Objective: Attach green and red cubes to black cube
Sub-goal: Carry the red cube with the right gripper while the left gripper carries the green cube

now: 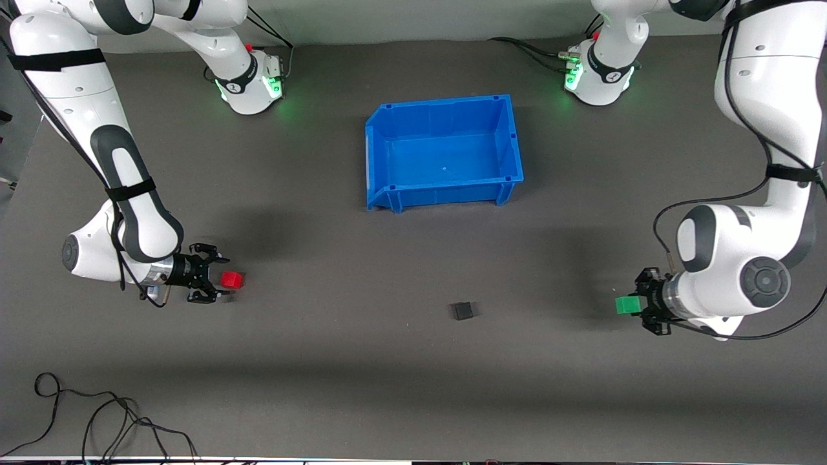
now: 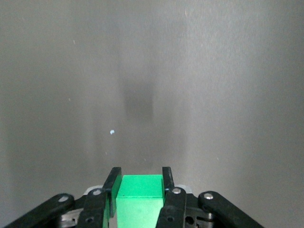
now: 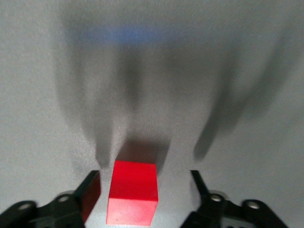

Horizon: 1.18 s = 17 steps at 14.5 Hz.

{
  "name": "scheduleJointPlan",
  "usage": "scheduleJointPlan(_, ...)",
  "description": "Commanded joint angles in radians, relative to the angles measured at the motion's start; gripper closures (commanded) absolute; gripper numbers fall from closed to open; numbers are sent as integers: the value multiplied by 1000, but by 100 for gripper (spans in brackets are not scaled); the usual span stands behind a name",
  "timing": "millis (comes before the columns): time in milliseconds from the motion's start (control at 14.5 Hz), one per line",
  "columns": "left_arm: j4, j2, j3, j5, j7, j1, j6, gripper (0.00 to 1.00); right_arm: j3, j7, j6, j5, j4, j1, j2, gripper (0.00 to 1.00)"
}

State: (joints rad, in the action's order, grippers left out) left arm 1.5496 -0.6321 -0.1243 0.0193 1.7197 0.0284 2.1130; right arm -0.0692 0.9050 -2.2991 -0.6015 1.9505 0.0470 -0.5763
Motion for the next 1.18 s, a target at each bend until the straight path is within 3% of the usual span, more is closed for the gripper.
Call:
scheduleJointPlan(0,-62,-43,8,-1,73,-42,-13,100,-1,-43,-19,-38,19,-6,15,85)
scheduleJointPlan(138,-65,-43,6,-13,75,-61,-14,100,-1,-41,-17,-38,18,-7,18,100)
scheduleJointPlan(484,-86,-43,3,-74,110,-73,-25,100,6,62,-19,-50,-13,-70,32,100)
scheduleJointPlan(829,-86,-58,2,-82,175,-125,-18,100,6,283,-31,-96,-142,-202,16,100)
scheduleJointPlan(1106,-117,-121,2,-84,233,-209,-8,100,6,452,-59,-109,-273,-318,-51,100)
